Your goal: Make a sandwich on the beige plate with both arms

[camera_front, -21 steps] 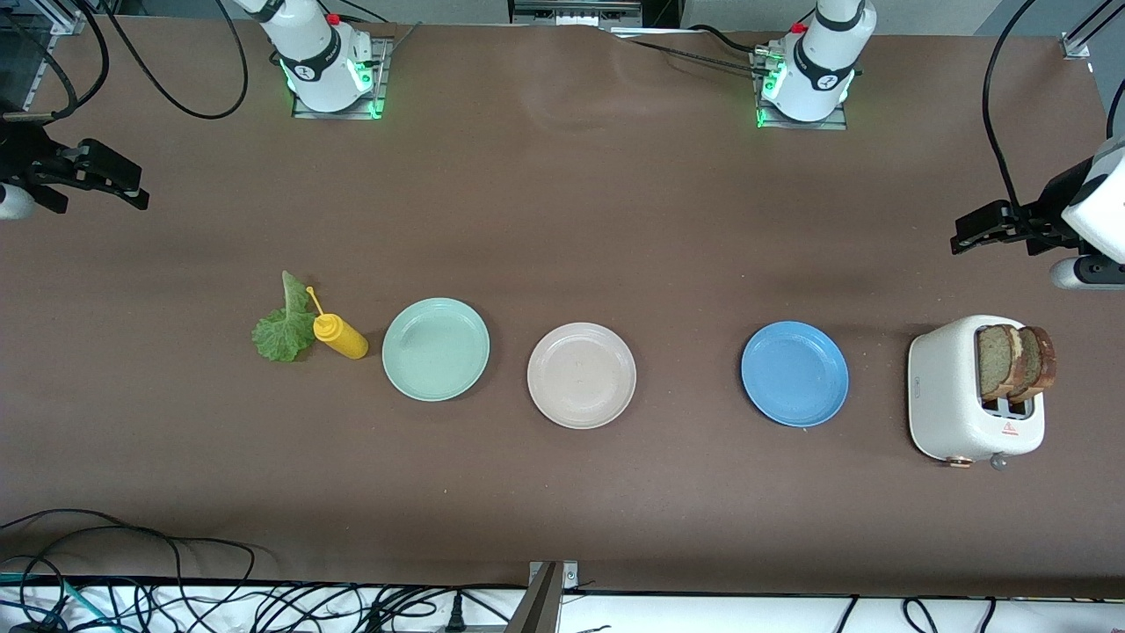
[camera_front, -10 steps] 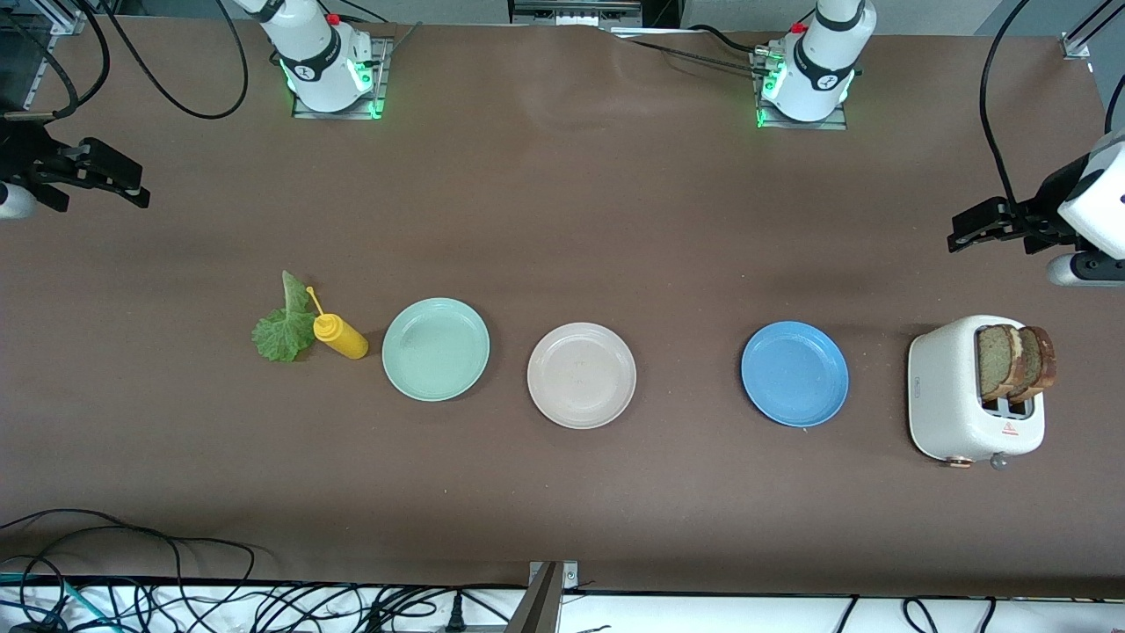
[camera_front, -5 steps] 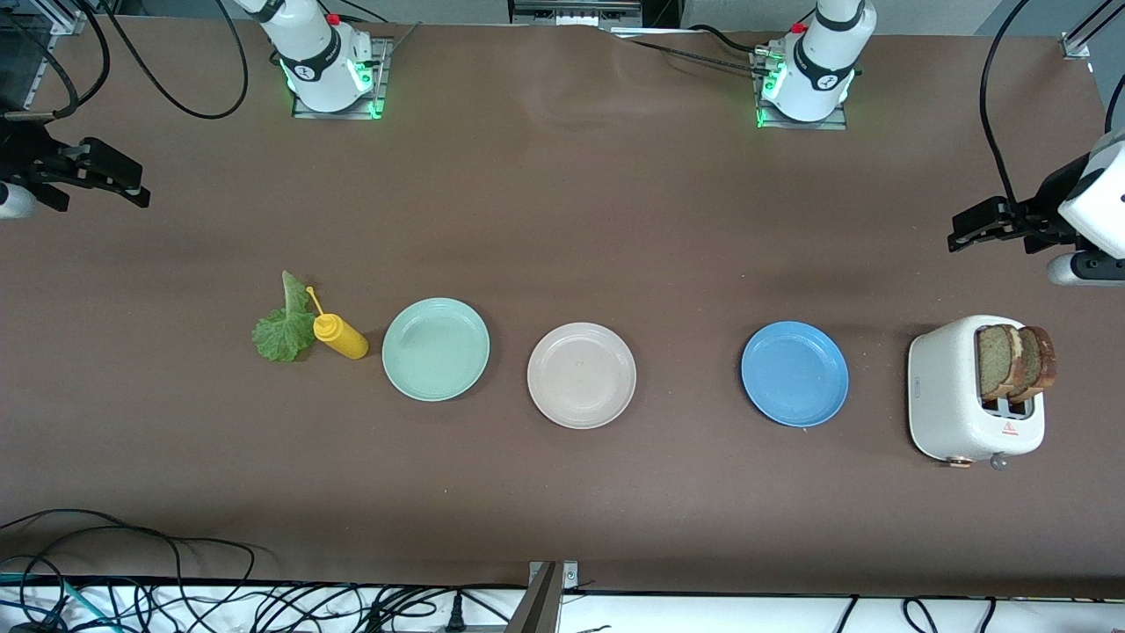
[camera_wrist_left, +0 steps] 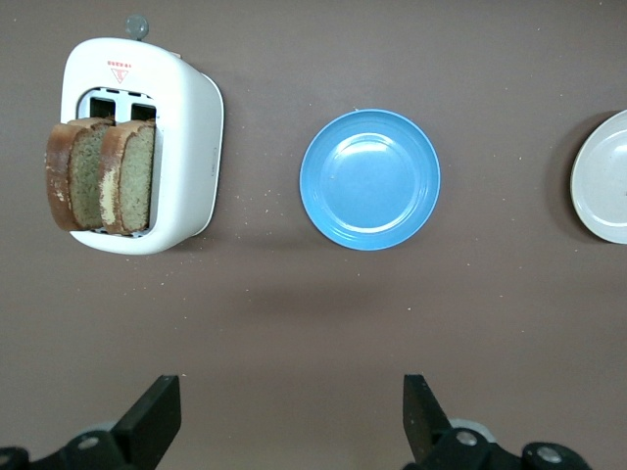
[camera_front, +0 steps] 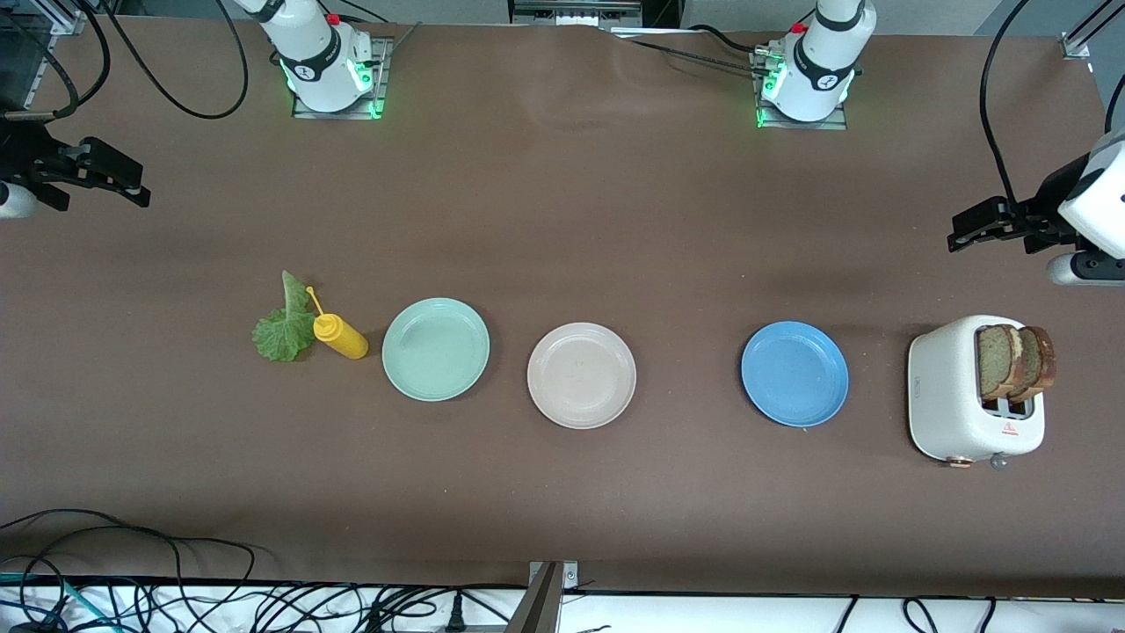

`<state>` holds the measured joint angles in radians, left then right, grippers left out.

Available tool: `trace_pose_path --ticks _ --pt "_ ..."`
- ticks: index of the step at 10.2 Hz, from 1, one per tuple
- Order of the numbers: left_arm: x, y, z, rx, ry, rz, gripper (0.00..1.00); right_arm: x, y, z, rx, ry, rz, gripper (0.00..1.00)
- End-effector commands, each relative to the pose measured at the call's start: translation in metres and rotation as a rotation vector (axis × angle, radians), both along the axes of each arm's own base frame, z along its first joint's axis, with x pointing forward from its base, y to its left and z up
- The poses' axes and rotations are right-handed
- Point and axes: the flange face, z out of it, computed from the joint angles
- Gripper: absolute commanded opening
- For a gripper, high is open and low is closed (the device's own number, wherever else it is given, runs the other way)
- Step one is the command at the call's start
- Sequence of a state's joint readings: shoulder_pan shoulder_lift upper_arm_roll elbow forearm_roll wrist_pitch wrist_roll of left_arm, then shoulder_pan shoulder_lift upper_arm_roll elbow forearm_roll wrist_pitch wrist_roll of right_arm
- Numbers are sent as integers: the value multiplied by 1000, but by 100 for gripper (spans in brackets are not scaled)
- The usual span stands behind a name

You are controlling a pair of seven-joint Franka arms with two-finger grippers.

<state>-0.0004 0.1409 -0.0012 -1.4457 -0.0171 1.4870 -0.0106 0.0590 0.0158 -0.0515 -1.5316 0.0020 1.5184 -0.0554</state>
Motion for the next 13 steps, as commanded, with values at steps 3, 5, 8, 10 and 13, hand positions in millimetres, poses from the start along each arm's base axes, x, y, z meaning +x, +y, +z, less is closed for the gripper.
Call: trace_pose_path --ticks 3,5,8,10,13 --pt "-3 -2 8 -21 -3 6 100 -5 -1 6 3 3 3 100" --pt "-4 -2 9 -21 -4 4 100 -5 0 6 15 8 2 100" --pt "-4 -2 9 -21 -4 8 100 -6 -1 6 16 11 2 100" --pt "-3 -2 8 -21 -3 6 100 -5 -1 5 14 8 2 100" --pt "-3 -2 8 -21 -3 6 100 -4 0 6 15 5 2 100"
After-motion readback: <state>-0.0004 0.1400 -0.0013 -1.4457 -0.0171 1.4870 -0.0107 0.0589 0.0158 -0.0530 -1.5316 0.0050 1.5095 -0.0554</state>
